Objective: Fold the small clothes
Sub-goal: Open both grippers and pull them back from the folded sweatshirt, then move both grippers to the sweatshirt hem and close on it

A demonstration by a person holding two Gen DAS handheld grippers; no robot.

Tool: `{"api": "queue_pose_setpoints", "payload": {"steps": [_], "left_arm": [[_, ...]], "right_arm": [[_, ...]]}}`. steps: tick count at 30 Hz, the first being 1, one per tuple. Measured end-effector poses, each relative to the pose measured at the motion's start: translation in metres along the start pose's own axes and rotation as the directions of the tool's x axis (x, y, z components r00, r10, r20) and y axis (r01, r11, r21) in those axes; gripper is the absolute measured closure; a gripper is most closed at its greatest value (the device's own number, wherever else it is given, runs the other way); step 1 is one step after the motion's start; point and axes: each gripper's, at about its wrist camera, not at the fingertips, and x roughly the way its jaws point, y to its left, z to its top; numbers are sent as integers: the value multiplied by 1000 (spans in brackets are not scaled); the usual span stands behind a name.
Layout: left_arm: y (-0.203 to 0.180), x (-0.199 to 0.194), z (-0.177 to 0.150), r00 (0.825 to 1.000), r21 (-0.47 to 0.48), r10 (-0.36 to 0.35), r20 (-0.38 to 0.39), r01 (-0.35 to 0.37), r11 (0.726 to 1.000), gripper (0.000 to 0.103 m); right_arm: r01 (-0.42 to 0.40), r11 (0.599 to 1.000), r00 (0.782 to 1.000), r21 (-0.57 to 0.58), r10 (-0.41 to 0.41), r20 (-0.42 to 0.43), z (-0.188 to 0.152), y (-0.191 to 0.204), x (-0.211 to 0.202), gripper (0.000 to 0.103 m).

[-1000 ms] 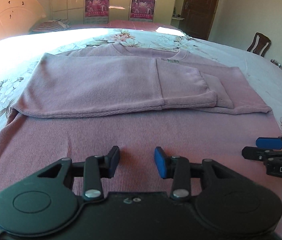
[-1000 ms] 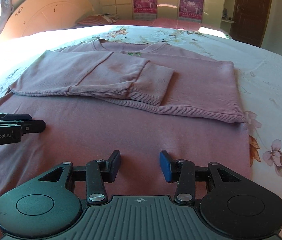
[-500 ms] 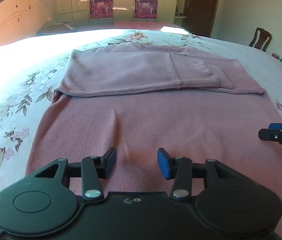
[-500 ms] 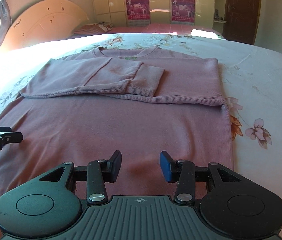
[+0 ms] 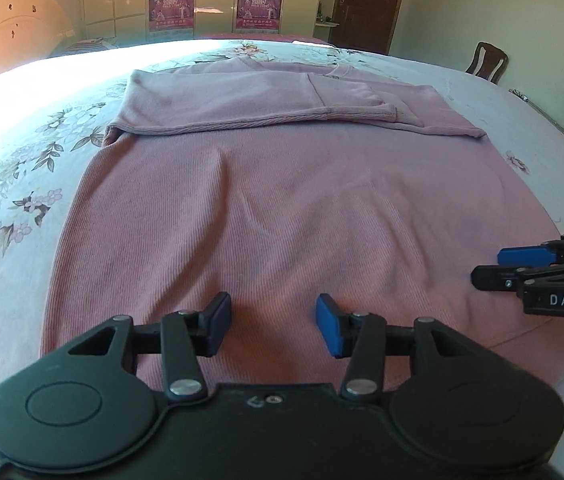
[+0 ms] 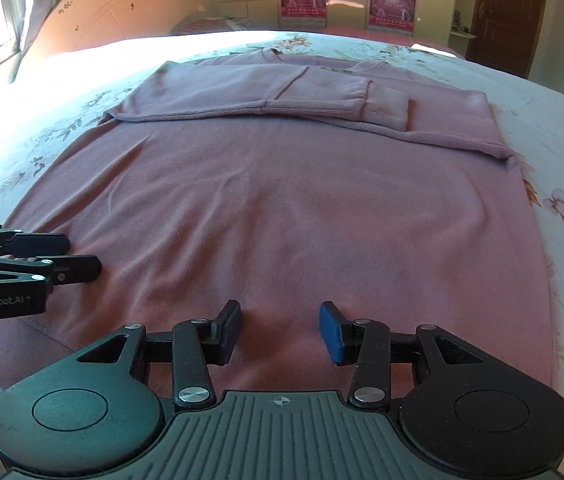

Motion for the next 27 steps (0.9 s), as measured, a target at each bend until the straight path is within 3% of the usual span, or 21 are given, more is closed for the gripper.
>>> {"api": "queue_pose_setpoints", "payload": {"steps": [13, 17, 21, 27], "left_arm": [[21, -34, -23, 999, -30, 40, -5, -40, 999, 57], [16, -47, -26, 998, -30, 62, -2, -62, 998, 52], [8, -55, -29, 999, -24, 36, 6, -36, 999, 50], [9, -49, -45, 998, -19, 57, -12, -57, 998, 50]], "right_arm": [[142, 985, 990, 95, -143, 3, -40, -34, -45, 60], [106, 990, 993, 90, -109, 37, -42, -24, -61, 60], [64, 996, 996, 69, -68, 59, -41, -5, -69, 60], [60, 996, 998, 58, -62, 21, -46, 11, -57, 60]]}}
